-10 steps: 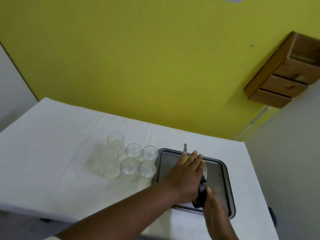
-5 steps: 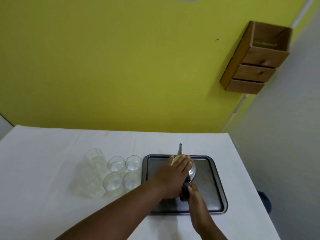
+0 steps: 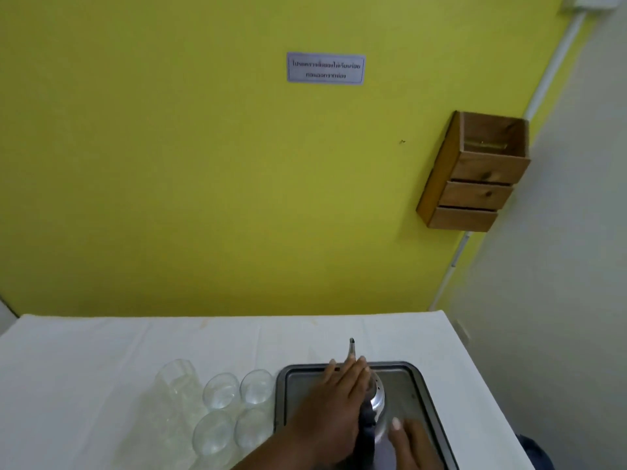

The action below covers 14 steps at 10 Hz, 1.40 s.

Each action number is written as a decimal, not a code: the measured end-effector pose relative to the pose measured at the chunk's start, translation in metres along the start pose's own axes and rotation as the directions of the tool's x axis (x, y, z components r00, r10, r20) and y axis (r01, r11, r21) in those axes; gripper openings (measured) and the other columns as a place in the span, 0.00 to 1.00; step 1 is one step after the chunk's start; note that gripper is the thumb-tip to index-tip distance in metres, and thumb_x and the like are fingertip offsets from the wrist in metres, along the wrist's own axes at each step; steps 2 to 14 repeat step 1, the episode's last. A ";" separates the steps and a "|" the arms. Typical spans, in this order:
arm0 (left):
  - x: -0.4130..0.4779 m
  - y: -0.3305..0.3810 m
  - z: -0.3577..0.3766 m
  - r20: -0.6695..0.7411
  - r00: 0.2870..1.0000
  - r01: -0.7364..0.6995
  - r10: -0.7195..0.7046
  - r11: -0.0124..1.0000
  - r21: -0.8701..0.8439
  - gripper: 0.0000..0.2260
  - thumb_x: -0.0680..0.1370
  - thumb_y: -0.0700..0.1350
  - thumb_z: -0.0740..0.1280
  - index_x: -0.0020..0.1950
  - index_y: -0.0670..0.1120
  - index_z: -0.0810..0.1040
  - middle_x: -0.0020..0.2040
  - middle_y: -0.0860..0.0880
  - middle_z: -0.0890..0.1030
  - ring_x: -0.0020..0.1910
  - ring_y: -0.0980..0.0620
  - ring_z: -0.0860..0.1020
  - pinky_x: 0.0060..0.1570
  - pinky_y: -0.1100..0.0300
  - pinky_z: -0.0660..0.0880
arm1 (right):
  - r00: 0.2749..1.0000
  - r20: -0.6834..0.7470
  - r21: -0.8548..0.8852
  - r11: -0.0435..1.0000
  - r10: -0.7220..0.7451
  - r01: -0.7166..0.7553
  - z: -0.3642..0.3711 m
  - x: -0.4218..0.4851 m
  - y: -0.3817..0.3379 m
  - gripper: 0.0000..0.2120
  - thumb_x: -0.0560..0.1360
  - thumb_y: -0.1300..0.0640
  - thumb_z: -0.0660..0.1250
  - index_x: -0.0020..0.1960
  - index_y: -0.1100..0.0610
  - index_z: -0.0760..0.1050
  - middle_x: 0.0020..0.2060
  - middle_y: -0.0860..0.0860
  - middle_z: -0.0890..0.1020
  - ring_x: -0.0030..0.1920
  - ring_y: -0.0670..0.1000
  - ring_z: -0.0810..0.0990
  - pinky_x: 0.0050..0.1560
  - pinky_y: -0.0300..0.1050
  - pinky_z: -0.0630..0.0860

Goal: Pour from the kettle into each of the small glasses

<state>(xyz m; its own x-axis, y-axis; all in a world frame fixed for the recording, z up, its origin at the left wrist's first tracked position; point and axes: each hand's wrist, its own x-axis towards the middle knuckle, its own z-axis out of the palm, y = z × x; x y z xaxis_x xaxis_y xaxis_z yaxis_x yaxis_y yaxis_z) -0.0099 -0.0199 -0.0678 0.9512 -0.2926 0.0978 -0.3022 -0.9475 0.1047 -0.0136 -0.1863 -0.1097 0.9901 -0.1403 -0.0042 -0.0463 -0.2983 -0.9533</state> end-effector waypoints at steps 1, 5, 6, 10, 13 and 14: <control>0.009 -0.017 -0.025 -0.110 0.993 0.050 -0.052 0.999 -0.015 0.28 0.66 0.55 0.57 0.64 0.48 0.74 0.58 0.54 0.82 0.60 0.56 0.79 0.55 0.55 0.78 | 0.948 -0.013 -0.073 0.946 -0.317 0.315 -0.006 0.022 -0.054 0.30 0.76 0.28 0.59 0.45 0.53 0.86 0.38 0.54 0.85 0.47 0.54 0.84 0.52 0.19 0.67; 0.009 -0.017 -0.025 -0.110 0.993 0.050 -0.052 0.999 -0.015 0.28 0.66 0.55 0.57 0.64 0.48 0.74 0.58 0.54 0.82 0.60 0.56 0.79 0.55 0.55 0.78 | 0.948 -0.013 -0.073 0.946 -0.317 0.315 -0.006 0.022 -0.054 0.30 0.76 0.28 0.59 0.45 0.53 0.86 0.38 0.54 0.85 0.47 0.54 0.84 0.52 0.19 0.67; 0.009 -0.017 -0.025 -0.110 0.993 0.050 -0.052 0.999 -0.015 0.28 0.66 0.55 0.57 0.64 0.48 0.74 0.58 0.54 0.82 0.60 0.56 0.79 0.55 0.55 0.78 | 0.948 -0.013 -0.073 0.946 -0.317 0.315 -0.006 0.022 -0.054 0.30 0.76 0.28 0.59 0.45 0.53 0.86 0.38 0.54 0.85 0.47 0.54 0.84 0.52 0.19 0.67; 0.009 -0.017 -0.025 -0.110 0.993 0.050 -0.052 0.999 -0.015 0.28 0.66 0.55 0.57 0.64 0.48 0.74 0.58 0.54 0.82 0.60 0.56 0.79 0.55 0.55 0.78 | 0.948 -0.013 -0.073 0.946 -0.317 0.315 -0.006 0.022 -0.054 0.30 0.76 0.28 0.59 0.45 0.53 0.86 0.38 0.54 0.85 0.47 0.54 0.84 0.52 0.19 0.67; 0.009 -0.017 -0.025 -0.110 0.993 0.050 -0.052 0.999 -0.015 0.28 0.66 0.55 0.57 0.64 0.48 0.74 0.58 0.54 0.82 0.60 0.56 0.79 0.55 0.55 0.78 | 0.948 -0.013 -0.073 0.946 -0.317 0.315 -0.006 0.022 -0.054 0.30 0.76 0.28 0.59 0.45 0.53 0.86 0.38 0.54 0.85 0.47 0.54 0.84 0.52 0.19 0.67; 0.009 -0.017 -0.025 -0.110 0.993 0.050 -0.052 0.999 -0.015 0.28 0.66 0.55 0.57 0.64 0.48 0.74 0.58 0.54 0.82 0.60 0.56 0.79 0.55 0.55 0.78 | 0.948 -0.013 -0.073 0.946 -0.317 0.315 -0.006 0.022 -0.054 0.30 0.76 0.28 0.59 0.45 0.53 0.86 0.38 0.54 0.85 0.47 0.54 0.84 0.52 0.19 0.67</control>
